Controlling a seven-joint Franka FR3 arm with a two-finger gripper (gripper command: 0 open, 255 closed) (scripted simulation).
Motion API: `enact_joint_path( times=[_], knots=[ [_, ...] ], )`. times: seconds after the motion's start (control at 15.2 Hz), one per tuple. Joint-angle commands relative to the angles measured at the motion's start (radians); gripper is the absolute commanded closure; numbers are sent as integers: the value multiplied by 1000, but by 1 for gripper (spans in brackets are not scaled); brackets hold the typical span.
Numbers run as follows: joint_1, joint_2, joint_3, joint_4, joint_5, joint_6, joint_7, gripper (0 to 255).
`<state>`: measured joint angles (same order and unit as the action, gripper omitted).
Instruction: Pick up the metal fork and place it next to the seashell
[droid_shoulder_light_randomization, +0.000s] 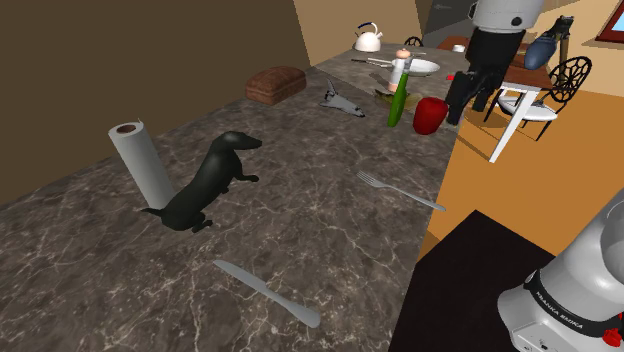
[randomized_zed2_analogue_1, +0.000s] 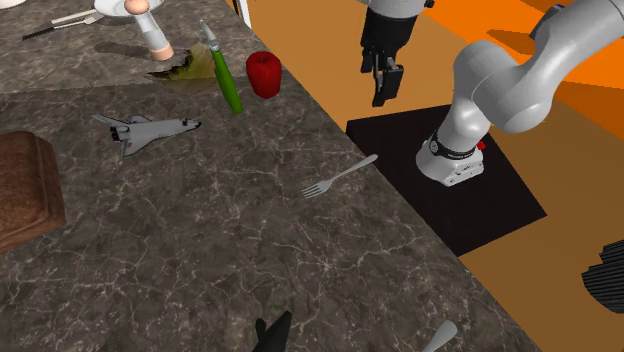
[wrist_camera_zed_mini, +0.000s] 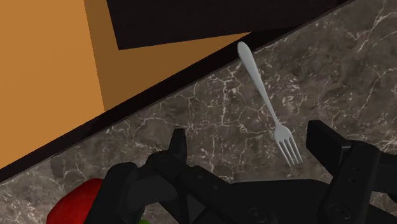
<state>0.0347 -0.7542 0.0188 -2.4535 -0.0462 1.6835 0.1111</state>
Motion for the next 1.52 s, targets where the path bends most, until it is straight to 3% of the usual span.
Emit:
enact_joint_path(
  times=[0.0,0.46,0.92,1.45],
  knots=[
    [11,23,-2,-45,8,78,-11,0],
    [58,189,13,-127,47,353,-34,0],
    [107,420,34,-138,88,623,-67,0],
    [111,517,39,-171,92,756,-69,0]
  ],
)
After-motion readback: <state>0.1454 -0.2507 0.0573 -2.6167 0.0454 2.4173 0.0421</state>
